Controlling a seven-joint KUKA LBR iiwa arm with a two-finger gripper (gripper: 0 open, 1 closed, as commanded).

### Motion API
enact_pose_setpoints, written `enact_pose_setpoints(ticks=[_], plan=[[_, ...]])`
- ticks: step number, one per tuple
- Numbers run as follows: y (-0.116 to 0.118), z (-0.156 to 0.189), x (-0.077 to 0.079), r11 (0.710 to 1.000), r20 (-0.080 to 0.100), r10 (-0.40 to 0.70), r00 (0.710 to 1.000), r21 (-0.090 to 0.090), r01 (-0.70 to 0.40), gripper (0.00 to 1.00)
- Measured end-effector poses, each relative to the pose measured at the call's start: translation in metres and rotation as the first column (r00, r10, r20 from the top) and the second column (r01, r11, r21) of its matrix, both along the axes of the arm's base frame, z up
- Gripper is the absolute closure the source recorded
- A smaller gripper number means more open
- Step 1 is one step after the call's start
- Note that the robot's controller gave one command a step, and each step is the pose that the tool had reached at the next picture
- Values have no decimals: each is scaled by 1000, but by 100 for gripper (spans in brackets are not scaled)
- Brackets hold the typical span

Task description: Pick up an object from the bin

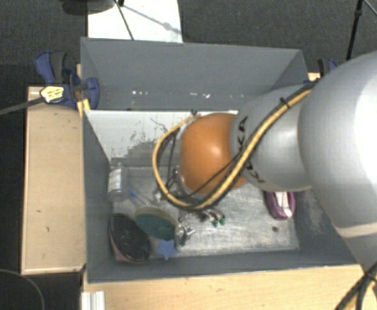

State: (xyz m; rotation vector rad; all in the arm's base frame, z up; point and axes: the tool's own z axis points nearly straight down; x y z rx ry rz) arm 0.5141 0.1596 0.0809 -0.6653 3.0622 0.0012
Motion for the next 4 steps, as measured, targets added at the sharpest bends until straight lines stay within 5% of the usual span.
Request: enact_pose_setpoints(ticks=[1,2,3,4], plan=[[38,-6,-4,998,14,56,998,-16,-55,0],[39,-6,-5,998,12,54,998,-12,-54,100],[50,118,1,982,3,186,982,0,-186,100],[46,205,15,908,1,419,908,-3,-419,100]])
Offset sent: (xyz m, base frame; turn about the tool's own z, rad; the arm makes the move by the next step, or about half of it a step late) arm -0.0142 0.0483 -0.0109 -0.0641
